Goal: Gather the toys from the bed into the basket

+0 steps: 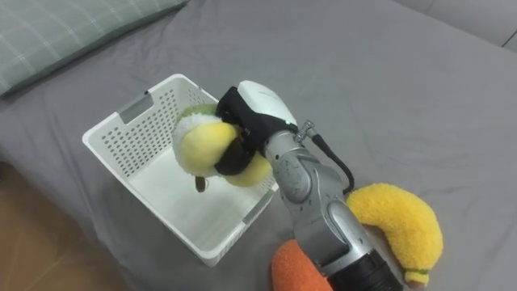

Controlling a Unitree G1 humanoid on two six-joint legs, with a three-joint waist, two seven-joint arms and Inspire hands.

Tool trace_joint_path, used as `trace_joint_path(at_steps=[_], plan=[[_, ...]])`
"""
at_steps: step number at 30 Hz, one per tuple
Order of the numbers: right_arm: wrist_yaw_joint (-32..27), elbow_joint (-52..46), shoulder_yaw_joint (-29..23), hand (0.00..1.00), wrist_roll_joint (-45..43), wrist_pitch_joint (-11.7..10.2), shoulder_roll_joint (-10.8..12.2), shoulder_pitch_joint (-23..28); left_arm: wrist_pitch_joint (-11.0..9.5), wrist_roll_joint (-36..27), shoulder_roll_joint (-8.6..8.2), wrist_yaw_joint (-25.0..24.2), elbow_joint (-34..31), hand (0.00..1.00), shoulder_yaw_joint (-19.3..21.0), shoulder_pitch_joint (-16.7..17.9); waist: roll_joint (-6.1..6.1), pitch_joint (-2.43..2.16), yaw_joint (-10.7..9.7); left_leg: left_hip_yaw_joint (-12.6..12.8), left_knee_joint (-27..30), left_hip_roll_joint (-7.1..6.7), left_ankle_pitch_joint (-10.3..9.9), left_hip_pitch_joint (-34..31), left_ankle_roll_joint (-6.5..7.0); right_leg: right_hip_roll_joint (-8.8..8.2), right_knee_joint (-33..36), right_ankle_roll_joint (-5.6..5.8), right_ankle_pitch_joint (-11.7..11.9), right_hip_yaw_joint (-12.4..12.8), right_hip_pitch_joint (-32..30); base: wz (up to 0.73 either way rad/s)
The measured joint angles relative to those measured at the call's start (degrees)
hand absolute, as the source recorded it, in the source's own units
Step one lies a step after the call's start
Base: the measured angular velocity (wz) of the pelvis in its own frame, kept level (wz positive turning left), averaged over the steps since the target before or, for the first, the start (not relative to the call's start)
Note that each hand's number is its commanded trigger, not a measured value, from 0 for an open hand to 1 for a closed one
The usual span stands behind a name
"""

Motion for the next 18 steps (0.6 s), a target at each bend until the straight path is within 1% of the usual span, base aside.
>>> trace_joint_path(at_steps=[2,6,18], plan=[[-0.3,0.0,0.0,0.00,0.4,-0.1,0.0,0.0,0.0,0.0,0.00,0.0,0.0,0.00,0.0,-0.2,0.13,0.11,0.0,0.0,0.0,0.00,0.0,0.0,0.00,0.01,0.0,0.00,0.0,0.0,0.0,0.00],[-0.8,0.0,0.0,0.00,0.8,-0.3,0.0,0.0,-0.1,0.0,0.00,0.1,0.0,0.00,0.0,-0.3,0.01,0.24,-0.2,0.0,0.0,0.00,0.0,-0.1,0.00,0.02,0.0,0.00,0.0,0.0,0.0,0.00],[-4.1,0.0,-0.1,0.00,2.3,-2.0,-0.1,0.0,0.0,-0.1,0.01,-0.4,0.1,0.00,0.0,-0.2,0.01,0.25,-0.3,-0.1,0.1,-0.01,0.0,-0.1,0.00,-0.03,0.0,0.00,0.0,0.0,0.1,0.00]])
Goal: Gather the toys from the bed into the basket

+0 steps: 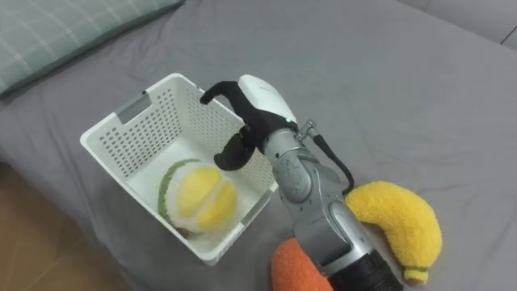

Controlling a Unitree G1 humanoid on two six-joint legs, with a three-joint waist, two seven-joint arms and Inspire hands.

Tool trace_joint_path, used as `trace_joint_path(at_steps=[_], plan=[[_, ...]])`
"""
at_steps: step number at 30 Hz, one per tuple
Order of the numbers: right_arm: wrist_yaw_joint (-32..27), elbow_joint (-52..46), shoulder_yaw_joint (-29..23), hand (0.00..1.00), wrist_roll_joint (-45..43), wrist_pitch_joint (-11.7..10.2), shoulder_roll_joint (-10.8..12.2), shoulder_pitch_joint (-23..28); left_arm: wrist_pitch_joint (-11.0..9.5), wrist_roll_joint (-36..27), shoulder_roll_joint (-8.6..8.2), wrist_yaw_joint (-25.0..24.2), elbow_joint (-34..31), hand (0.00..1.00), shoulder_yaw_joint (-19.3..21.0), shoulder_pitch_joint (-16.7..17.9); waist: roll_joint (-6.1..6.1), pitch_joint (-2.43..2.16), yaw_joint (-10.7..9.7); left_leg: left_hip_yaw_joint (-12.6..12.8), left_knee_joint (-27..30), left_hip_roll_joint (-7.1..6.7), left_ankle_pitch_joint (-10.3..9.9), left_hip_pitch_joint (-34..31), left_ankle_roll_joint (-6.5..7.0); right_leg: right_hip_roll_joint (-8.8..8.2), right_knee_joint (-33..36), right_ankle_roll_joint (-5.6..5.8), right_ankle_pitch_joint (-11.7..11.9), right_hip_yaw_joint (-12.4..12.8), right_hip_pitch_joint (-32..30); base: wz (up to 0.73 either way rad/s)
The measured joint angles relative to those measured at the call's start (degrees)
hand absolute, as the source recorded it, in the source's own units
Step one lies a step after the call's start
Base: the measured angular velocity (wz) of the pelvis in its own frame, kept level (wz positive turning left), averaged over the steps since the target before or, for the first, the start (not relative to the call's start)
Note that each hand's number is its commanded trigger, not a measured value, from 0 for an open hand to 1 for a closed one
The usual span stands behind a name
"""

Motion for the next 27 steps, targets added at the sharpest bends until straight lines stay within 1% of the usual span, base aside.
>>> trace_joint_path(at_steps=[5,8,14,16,18,20,21,22,23,24,25,26,27], plan=[[-0.8,-0.1,0.0,0.00,0.1,-0.4,0.0,0.0,0.0,0.0,-0.01,-0.3,0.0,0.00,0.0,0.0,-0.03,-0.03,-0.1,0.0,0.0,0.00,0.0,0.0,0.00,-0.02,0.0,0.00,0.0,0.0,0.0,0.00],[-1.2,-0.1,0.0,0.00,0.1,-1.4,0.0,0.0,0.0,0.0,-0.06,-0.3,0.0,0.00,0.0,0.0,-0.01,-0.04,-0.2,0.0,0.0,0.00,0.0,0.0,0.00,-0.04,0.0,0.00,0.0,0.0,0.0,0.00],[-1.9,-0.3,-1.1,0.00,1.0,-3.2,0.4,0.0,-0.4,-0.1,-0.08,0.0,0.8,0.00,0.1,0.0,0.06,-0.25,-0.7,0.2,0.0,0.03,0.0,0.3,0.03,-0.06,0.0,0.00,0.0,0.1,0.0,0.00],[-2.1,-0.3,-1.9,0.00,1.8,-3.7,0.4,0.1,-0.4,0.0,-0.18,0.2,0.9,0.00,0.6,0.3,0.09,-0.36,-1.2,0.2,0.1,0.03,0.0,0.3,0.04,-0.06,0.0,0.01,0.0,0.2,0.0,0.00],[-3.4,-0.3,-3.5,0.00,1.9,-4.1,0.0,0.6,-0.4,0.1,-0.22,0.3,0.9,0.00,1.5,0.8,0.16,-0.57,-1.9,0.3,0.2,0.02,0.0,0.5,0.05,-0.09,0.0,0.05,0.0,0.1,0.2,0.00],[-4.7,-0.3,-5.4,0.00,2.2,-4.2,-0.1,1.5,-0.4,0.0,-0.22,0.3,0.9,0.00,1.9,1.1,0.32,-0.57,-2.5,0.4,0.0,0.05,0.1,1.2,0.07,-0.10,0.0,0.07,0.0,0.3,0.8,0.00],[-5.3,-0.7,-6.8,0.00,3.5,-4.2,-0.1,2.4,-0.3,-0.1,-0.21,0.3,0.9,0.00,1.9,1.4,0.51,-0.78,-3.2,0.4,0.0,0.05,0.0,1.5,0.11,-0.13,0.0,0.12,0.1,0.2,0.9,0.00],[-5.9,-0.9,-7.3,0.00,4.4,-4.3,-0.3,2.8,-0.3,-0.3,-0.21,0.3,0.9,0.00,1.9,1.4,0.57,-0.81,-3.4,0.4,0.0,0.05,0.0,1.6,0.11,-0.14,0.0,0.13,0.1,0.3,1.1,0.00],[-6.8,-0.9,-8.4,0.00,6.2,-4.5,-0.6,3.9,-0.3,-0.4,-0.22,0.3,0.9,0.00,2.2,1.4,0.84,-0.88,-4.1,0.5,0.0,0.05,0.0,1.8,0.12,-0.15,0.0,0.16,0.1,0.3,1.2,-0.03],[-7.5,-0.9,-9.5,0.00,7.1,-4.6,-0.6,5.1,-0.4,-0.4,-0.25,0.5,0.9,0.00,3.0,1.4,0.75,-1.01,-4.9,0.5,-0.2,0.04,0.0,2.0,0.13,-0.10,0.0,0.16,0.1,0.8,1.4,-0.05],[-7.8,-0.9,-10.1,0.00,7.5,-4.6,-0.6,5.7,-0.4,-0.4,-0.25,0.6,0.9,0.00,3.3,1.5,0.87,-0.96,-5.3,0.6,-0.3,0.06,0.0,2.1,0.13,-0.07,0.0,0.16,0.1,1.1,1.5,-0.08],[-8.3,-0.9,-11.7,0.00,8.7,-5.0,-0.6,7.0,-0.4,-0.3,-0.26,1.1,0.9,0.00,3.5,1.7,0.83,-1.04,-6.3,0.9,-0.3,0.11,0.0,2.2,0.14,-0.02,0.0,0.16,0.1,1.5,1.5,-0.15],[-9.0,-0.9,-13.6,0.00,10.0,-5.1,-0.7,8.1,-0.4,-0.2,-0.30,1.2,0.9,0.00,3.6,1.8,1.05,-0.97,-6.8,1.5,-0.3,0.21,0.0,2.1,0.17,-0.03,0.0,0.17,0.1,1.8,1.5,-0.18]])
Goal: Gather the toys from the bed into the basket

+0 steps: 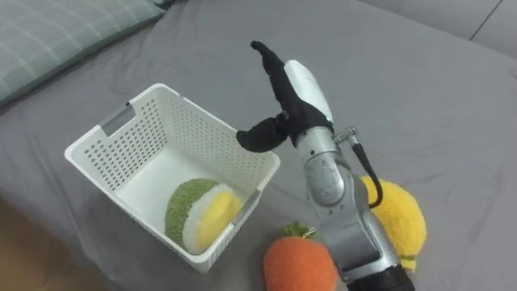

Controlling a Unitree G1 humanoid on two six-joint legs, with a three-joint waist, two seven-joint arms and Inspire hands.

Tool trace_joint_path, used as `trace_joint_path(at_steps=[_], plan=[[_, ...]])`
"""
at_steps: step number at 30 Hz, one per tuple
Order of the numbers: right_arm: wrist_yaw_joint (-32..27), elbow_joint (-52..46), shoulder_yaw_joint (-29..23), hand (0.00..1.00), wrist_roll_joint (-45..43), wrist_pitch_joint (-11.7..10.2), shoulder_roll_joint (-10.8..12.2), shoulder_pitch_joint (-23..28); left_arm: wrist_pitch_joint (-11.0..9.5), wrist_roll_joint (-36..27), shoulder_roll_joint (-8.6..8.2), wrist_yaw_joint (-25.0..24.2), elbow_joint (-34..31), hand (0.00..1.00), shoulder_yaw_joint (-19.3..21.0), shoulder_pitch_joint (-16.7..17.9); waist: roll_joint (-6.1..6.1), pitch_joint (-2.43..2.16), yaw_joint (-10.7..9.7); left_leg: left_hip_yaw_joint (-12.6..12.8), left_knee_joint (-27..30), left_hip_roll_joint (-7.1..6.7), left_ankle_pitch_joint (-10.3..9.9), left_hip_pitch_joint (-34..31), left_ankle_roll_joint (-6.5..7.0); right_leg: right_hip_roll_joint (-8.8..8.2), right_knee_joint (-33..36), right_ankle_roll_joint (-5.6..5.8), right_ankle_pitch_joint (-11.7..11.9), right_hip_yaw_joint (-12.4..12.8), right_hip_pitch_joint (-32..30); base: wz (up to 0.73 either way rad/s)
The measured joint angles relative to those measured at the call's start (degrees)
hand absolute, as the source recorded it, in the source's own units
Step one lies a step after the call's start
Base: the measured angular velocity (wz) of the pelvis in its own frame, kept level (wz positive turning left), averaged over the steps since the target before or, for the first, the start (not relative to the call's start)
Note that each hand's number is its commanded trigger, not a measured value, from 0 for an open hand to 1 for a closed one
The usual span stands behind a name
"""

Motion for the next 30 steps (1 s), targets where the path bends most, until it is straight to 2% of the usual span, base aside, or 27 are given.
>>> trace_joint_path(at_steps=[2,4,6,8,11,16,21,30], plan=[[-1.3,0.1,-2.0,0.00,1.1,-0.1,-0.1,1.1,-0.2,0.0,-0.10,0.0,0.0,0.00,0.0,0.5,0.38,-0.01,-0.9,0.9,0.0,0.14,-0.1,0.2,0.09,0.03,0.0,0.01,0.0,0.6,-0.1,-0.25],[-2.6,0.8,-3.6,0.00,1.8,-1.0,-0.3,2.8,-0.7,-0.1,-0.10,0.0,0.0,0.00,0.2,1.4,0.81,0.10,-2.2,1.6,-0.3,0.27,-0.1,1.2,0.16,0.09,0.1,0.05,0.0,1.4,0.4,-0.21],[-2.9,0.8,-6.5,0.00,2.4,-1.3,-0.3,5.4,-1.5,-0.2,-0.14,0.0,0.0,0.00,0.6,2.4,1.08,-0.17,-4.0,1.8,-0.5,0.24,-0.2,1.6,0.24,0.09,0.2,0.14,0.1,2.0,0.7,-0.09],[-3.4,0.8,-8.2,0.00,2.6,-1.4,-1.1,6.6,-2.0,-0.1,-0.36,0.0,0.0,0.00,2.0,2.8,1.08,-0.17,-4.8,2.2,-0.6,0.25,-0.2,1.7,0.27,0.15,0.1,0.14,0.1,2.8,0.5,-0.15],[-4.4,1.7,-9.9,0.00,3.4,-1.6,-2.6,7.1,-2.4,-0.2,-0.42,0.2,0.0,0.00,2.2,3.2,0.92,-0.28,-6.0,2.5,-0.7,0.28,-0.2,1.7,0.30,0.13,0.3,0.15,0.1,3.0,0.2,-0.09],[-6.5,5.4,-11.4,0.00,5.5,-1.9,-3.1,7.1,-2.4,-0.2,-0.34,0.4,-0.1,0.00,2.2,4.7,-0.07,-0.95,-7.2,3.1,-0.7,0.50,-0.3,2.2,0.35,0.17,0.5,0.15,0.1,3.0,0.5,-0.02],[-6.5,10.5,-13.4,0.00,5.7,-1.9,-3.1,7.7,-2.1,-0.2,-0.33,0.3,-0.7,0.00,3.8,5.4,-0.68,-0.56,-8.1,3.5,-0.8,0.59,-0.5,2.6,0.44,0.16,1.0,0.18,0.1,3.1,0.6,-0.02],[-6.4,15.0,-15.4,0.00,6.0,-2.1,-3.1,8.9,-1.8,-0.2,-0.38,0.3,-1.3,0.00,4.5,5.9,-0.71,-0.45,-8.5,3.9,-0.8,0.75,-0.5,2.9,0.39,0.31,1.0,0.17,0.1,3.6,0.5,-0.02]])
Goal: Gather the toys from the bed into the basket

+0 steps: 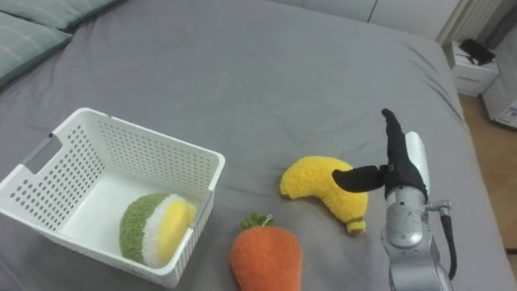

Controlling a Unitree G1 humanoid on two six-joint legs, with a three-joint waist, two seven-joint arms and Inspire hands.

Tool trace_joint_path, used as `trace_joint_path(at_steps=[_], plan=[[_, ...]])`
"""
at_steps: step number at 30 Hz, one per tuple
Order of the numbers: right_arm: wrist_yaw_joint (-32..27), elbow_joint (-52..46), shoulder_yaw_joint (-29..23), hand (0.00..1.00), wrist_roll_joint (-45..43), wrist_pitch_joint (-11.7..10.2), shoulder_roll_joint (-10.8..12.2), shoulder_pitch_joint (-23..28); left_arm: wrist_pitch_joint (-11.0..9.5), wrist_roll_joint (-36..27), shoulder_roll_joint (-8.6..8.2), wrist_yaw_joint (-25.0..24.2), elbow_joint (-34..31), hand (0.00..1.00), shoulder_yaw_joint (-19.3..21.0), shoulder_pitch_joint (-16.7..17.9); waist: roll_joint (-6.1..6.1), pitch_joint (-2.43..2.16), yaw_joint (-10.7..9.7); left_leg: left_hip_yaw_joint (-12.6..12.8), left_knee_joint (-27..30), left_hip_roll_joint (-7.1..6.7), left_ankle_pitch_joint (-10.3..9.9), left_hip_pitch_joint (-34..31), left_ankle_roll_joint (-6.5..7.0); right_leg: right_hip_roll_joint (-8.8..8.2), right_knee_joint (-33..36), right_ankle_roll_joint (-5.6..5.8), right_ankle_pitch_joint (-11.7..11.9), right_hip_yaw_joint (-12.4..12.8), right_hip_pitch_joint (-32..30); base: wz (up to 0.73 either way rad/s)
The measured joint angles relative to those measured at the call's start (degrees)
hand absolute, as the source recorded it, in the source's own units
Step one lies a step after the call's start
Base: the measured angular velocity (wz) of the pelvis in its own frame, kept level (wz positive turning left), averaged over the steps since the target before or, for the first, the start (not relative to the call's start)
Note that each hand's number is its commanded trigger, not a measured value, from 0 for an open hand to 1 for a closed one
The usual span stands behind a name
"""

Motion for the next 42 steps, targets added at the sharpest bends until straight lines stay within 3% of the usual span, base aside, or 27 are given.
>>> trace_joint_path(at_steps=[6,14,21,26,29,32,39,42], plan=[[0.0,10.6,0.2,0.00,1.1,-0.8,0.0,0.1,-0.3,-0.8,0.75,-0.1,0.9,0.00,-0.2,0.6,-0.06,-0.07,0.5,0.1,0.1,0.01,-0.3,-0.1,0.00,0.03,0.0,0.01,0.0,0.2,0.1,-0.02],[-0.5,16.6,0.4,0.00,6.6,-1.5,0.0,-0.6,-0.1,-1.1,1.11,-1.2,1.6,0.00,-0.3,0.6,0.40,0.18,1.5,-0.3,1.1,0.00,-0.4,-1.8,0.04,-0.04,0.1,0.01,0.0,-0.6,-0.9,0.04],[-2.0,26.1,2.7,0.00,8.5,-2.3,-0.4,-5.7,-0.2,-1.3,1.52,-1.3,2.1,0.00,-0.8,-1.0,0.06,0.04,1.7,-1.8,2.4,-0.07,0.0,-7.5,-0.10,0.02,0.1,-0.24,0.7,-2.2,-5.4,0.10],[-2.5,33.8,4.8,0.00,10.3,-3.1,-1.0,-10.4,-1.0,-5.9,2.52,-1.5,2.6,0.00,-3.1,-3.6,0.34,0.30,2.5,-3.1,2.6,-0.34,0.8,-10.4,-0.26,-0.17,0.1,-0.36,0.8,-3.7,-7.9,0.15],[-3.8,38.3,4.8,0.00,10.3,-3.8,-1.6,-13.3,-1.9,-8.4,2.61,-1.5,2.6,0.00,-5.6,-4.7,0.80,0.74,2.9,-4.2,3.1,-0.60,0.9,-11.4,-0.23,-0.21,0.0,-0.35,0.8,-5.0,-8.4,0.22],[-6.0,40.1,4.7,0.00,10.3,-4.7,-2.4,-15.1,-2.8,-8.6,3.02,-1.9,2.7,0.00,-5.9,-5.1,0.79,0.76,3.1,-5.0,3.1,-0.80,0.9,-13.4,-0.23,-0.12,0.1,-0.34,0.8,-6.1,-10.0,0.15],[-10.5,46.3,5.8,0.00,10.4,-5.7,-6.0,-19.9,-2.8,-10.2,3.76,-1.4,3.7,0.00,-7.5,-5.0,0.72,0.87,4.7,-5.4,3.1,-0.89,1.3,-15.4,-0.16,-0.42,0.0,-0.34,0.8,-6.9,-12.1,0.04],[-11.3,46.9,6.8,0.00,10.4,-5.6,-6.3,-20.7,-2.8,-10.2,3.76,-1.4,3.7,0.00,-8.6,-5.1,0.70,0.90,4.8,-5.8,3.0,-0.90,1.3,-16.1,-0.17,-0.45,0.0,-0.34,0.8,-7.2,-12.7,0.04]])
